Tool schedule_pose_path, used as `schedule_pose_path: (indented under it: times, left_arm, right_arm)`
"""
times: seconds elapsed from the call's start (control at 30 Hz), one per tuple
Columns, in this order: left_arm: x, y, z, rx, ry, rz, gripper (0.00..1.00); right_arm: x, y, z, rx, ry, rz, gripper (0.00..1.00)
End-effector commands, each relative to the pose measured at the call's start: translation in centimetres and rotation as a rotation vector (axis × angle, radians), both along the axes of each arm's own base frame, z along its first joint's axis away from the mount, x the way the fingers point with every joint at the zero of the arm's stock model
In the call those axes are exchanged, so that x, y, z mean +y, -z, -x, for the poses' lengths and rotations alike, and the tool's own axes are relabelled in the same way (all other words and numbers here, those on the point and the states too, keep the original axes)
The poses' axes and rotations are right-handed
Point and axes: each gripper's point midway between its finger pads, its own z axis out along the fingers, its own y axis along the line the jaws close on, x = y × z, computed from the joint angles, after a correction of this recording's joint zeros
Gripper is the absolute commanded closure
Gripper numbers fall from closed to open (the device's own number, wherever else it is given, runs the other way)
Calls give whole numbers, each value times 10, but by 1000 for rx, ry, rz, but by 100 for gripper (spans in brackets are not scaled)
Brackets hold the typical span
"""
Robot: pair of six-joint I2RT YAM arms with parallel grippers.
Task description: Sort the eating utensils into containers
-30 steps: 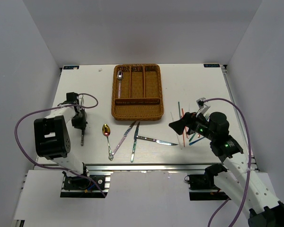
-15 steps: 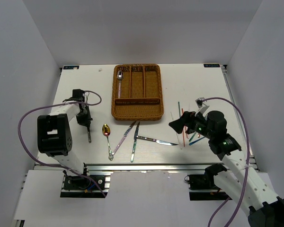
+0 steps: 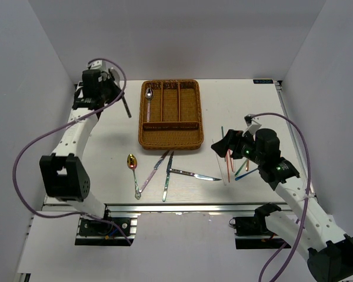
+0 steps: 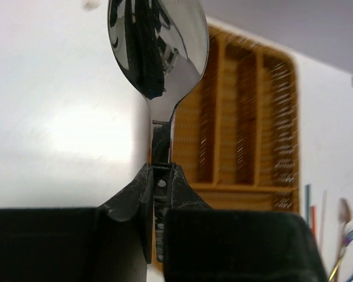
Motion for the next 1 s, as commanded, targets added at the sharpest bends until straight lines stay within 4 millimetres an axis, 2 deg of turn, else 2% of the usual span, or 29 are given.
schedule_pose_path:
  times: [0.0,0.03,0.1,0.13,0.23,0.27,0.37,0.5,0.57,0.7,0.8,0.83,0.9,0.97]
  left_arm:
    - [-32,-3,-42,-57,44,99,100]
    - [-44,6,-60,-46,65,96,100]
    - [-52,14,-78,-43,83,75,100]
    - [-59,19,-98,-47,92,69,100]
    - [-71,25,-124,-67,131,67,100]
    - [-75,30,-140,-74,152,54,100]
    - [-89,44,-157,-50,189,43,100]
    - [-113,58,-162,-41,235,48,100]
    - [-118,62,-163,-36,245,49,100]
    - [-126,66,-159,-24,260,46,70]
    - [-132,57,-155,-37,271,44,55]
    - [-131,47,-154,-53,266,39,44]
    - [-128,39,-152,-56,245,25,36]
    - [-122,31,-149,-56,220,11,33]
  right_arm:
    - [-5,-29,-8,-43,52,-5,11]
    - [-5,-30,-8,-41,58,-8,11]
    - [-6,-32,-6,-29,63,-14,11]
    - [-6,-32,-6,-26,66,-13,11]
    - [-8,-30,-6,-19,76,-6,11]
    - [-10,-28,-6,-17,85,3,11]
    - [-14,-23,-7,-5,98,26,11]
    - [-15,-19,-10,-2,106,44,11]
    - [-14,-17,-12,6,103,50,11]
    - [-13,-12,-13,16,94,56,11]
    - [-12,-9,-13,21,90,56,11]
    - [-12,-8,-13,23,90,59,11]
    - [-11,-7,-13,28,85,59,11]
    - [-11,-8,-12,25,83,58,11]
